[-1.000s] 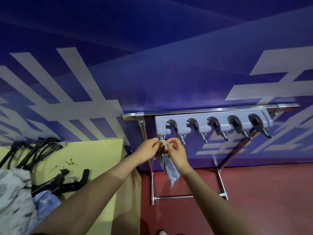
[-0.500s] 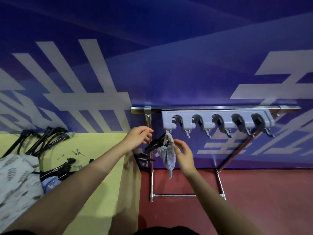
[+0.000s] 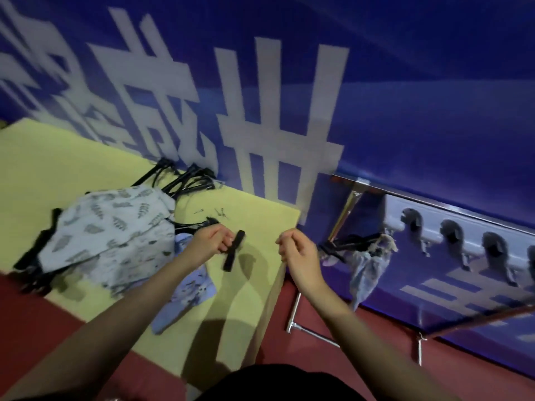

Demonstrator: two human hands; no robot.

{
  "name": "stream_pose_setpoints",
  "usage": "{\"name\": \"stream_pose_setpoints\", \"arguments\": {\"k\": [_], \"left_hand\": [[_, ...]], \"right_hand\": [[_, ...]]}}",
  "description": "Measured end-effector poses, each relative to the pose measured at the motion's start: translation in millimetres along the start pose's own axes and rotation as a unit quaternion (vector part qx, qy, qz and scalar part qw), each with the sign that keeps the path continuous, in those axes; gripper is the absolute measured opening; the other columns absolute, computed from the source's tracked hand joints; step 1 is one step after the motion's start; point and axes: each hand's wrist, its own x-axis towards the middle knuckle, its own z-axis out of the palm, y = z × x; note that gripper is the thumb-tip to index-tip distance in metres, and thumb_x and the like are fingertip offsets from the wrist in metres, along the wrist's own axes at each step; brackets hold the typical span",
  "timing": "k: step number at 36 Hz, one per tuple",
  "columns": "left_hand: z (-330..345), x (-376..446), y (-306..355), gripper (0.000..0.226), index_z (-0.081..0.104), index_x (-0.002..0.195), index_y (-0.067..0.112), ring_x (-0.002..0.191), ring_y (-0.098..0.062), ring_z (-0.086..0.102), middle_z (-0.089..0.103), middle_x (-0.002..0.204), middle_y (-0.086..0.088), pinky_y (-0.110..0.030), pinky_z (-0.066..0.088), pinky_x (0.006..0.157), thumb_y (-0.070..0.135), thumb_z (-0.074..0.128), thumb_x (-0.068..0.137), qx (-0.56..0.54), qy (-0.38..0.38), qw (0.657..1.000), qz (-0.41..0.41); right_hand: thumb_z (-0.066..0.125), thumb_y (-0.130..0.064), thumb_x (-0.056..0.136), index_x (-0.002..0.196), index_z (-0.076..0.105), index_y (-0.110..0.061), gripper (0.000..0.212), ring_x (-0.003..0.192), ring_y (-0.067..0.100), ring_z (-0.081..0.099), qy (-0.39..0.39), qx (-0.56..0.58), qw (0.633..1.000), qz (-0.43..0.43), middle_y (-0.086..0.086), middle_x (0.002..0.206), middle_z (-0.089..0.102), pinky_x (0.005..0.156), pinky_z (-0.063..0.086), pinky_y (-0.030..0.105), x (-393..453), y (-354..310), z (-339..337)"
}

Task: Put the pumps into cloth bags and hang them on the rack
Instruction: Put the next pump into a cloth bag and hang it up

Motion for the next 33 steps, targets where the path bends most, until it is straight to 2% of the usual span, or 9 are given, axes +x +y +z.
{"name": "stream_pose_setpoints", "arguments": {"k": [6, 12, 14, 17, 20, 24, 26, 29, 33], "left_hand": [[-79, -23, -68, 0.032, 0.064, 0.082, 0.015, 0.075, -0.022, 0.058, 0.064, 0.083, -0.006, -0.027, 0.045, 0.065, 0.018, 0.040, 0.103, 0.003, 0.060, 0.997, -0.053], [-143, -24, -114, 0.026, 0.065, 0.105, 0.006, 0.096, -0.028, 0.060, 0.063, 0.101, -0.012, -0.035, 0.042, 0.080, 0.019, 0.042, 0.102, 0.095, 0.083, 0.990, -0.055], [-168, -17, -128, 0.025, 0.065, 0.108, 0.003, 0.098, -0.031, 0.059, 0.064, 0.106, -0.015, -0.036, 0.043, 0.081, 0.017, 0.045, 0.101, 0.148, 0.099, 0.983, -0.046], [-206, -1, -148, 0.025, 0.064, 0.115, 0.005, 0.103, -0.032, 0.059, 0.063, 0.117, -0.016, -0.038, 0.047, 0.087, 0.017, 0.050, 0.098, 0.196, 0.132, 0.971, -0.044], [-238, 13, -170, 0.034, 0.059, 0.123, 0.006, 0.114, -0.034, 0.053, 0.056, 0.124, -0.017, -0.041, 0.045, 0.094, 0.023, 0.059, 0.094, 0.241, 0.163, 0.956, -0.036], [-268, 31, -194, 0.057, 0.045, 0.136, 0.020, 0.133, -0.030, 0.032, 0.039, 0.141, -0.009, -0.043, 0.033, 0.104, 0.043, 0.062, 0.088, 0.409, 0.091, 0.907, -0.050], [-277, 40, -202, 0.058, 0.040, 0.135, 0.023, 0.133, -0.028, 0.029, 0.037, 0.141, -0.006, -0.043, 0.030, 0.103, 0.046, 0.061, 0.086, 0.490, 0.055, 0.869, -0.045], [-286, 53, -209, 0.046, 0.043, 0.129, 0.019, 0.130, -0.026, 0.035, 0.043, 0.135, -0.005, -0.038, 0.033, 0.100, 0.040, 0.057, 0.090, 0.547, 0.046, 0.836, -0.005], [-298, 63, -213, 0.030, 0.051, 0.117, 0.013, 0.115, -0.024, 0.048, 0.055, 0.117, -0.004, -0.035, 0.045, 0.083, 0.034, 0.051, 0.096, 0.516, 0.039, 0.854, 0.054]], "right_hand": [[0.047, -0.007, 0.093, 0.066, 0.059, -0.021, 0.033, 0.054, 0.013, 0.047, -0.098, -0.078, 0.990, 0.069, -0.009, 0.052, 0.051, 0.061, 0.040, 0.034, 20, 19, 80], [0.043, -0.013, 0.097, 0.071, 0.059, -0.008, 0.031, 0.054, 0.017, 0.046, -0.130, -0.130, 0.972, 0.148, 0.000, 0.058, 0.051, 0.052, 0.035, 0.025, 29, 46, 151], [0.042, -0.015, 0.098, 0.076, 0.059, -0.004, 0.030, 0.059, 0.022, 0.047, -0.134, -0.152, 0.967, 0.157, 0.005, 0.062, 0.052, 0.059, 0.037, 0.028, 32, 52, 174], [0.041, -0.021, 0.102, 0.078, 0.054, -0.010, 0.029, 0.064, 0.024, 0.045, -0.151, -0.161, 0.959, 0.177, 0.015, 0.072, 0.051, 0.062, 0.036, 0.033, 36, 55, 207], [0.043, -0.026, 0.101, 0.085, 0.051, -0.012, 0.024, 0.063, 0.023, 0.044, -0.167, -0.168, 0.950, 0.205, 0.009, 0.072, 0.050, 0.063, 0.036, 0.034, 47, 58, 242], [0.045, -0.027, 0.098, 0.069, 0.045, -0.024, 0.029, 0.064, 0.023, 0.045, -0.153, -0.181, 0.942, 0.239, 0.000, 0.064, 0.045, 0.067, 0.037, 0.036, 69, 66, 295], [0.043, -0.021, 0.097, 0.062, 0.036, -0.022, 0.035, 0.051, 0.020, 0.030, -0.149, -0.171, 0.938, 0.262, 0.001, 0.056, 0.032, 0.063, 0.030, 0.038, 79, 73, 319], [0.040, -0.017, 0.096, 0.062, 0.031, -0.019, 0.036, 0.050, 0.020, 0.022, -0.134, -0.192, 0.932, 0.277, 0.004, 0.056, 0.028, 0.059, 0.026, 0.037, 84, 81, 339], [0.040, -0.020, 0.099, 0.068, 0.039, -0.022, 0.031, 0.048, 0.019, 0.028, -0.128, -0.237, 0.926, 0.265, 0.003, 0.056, 0.035, 0.051, 0.025, 0.028, 79, 72, 347]]}}
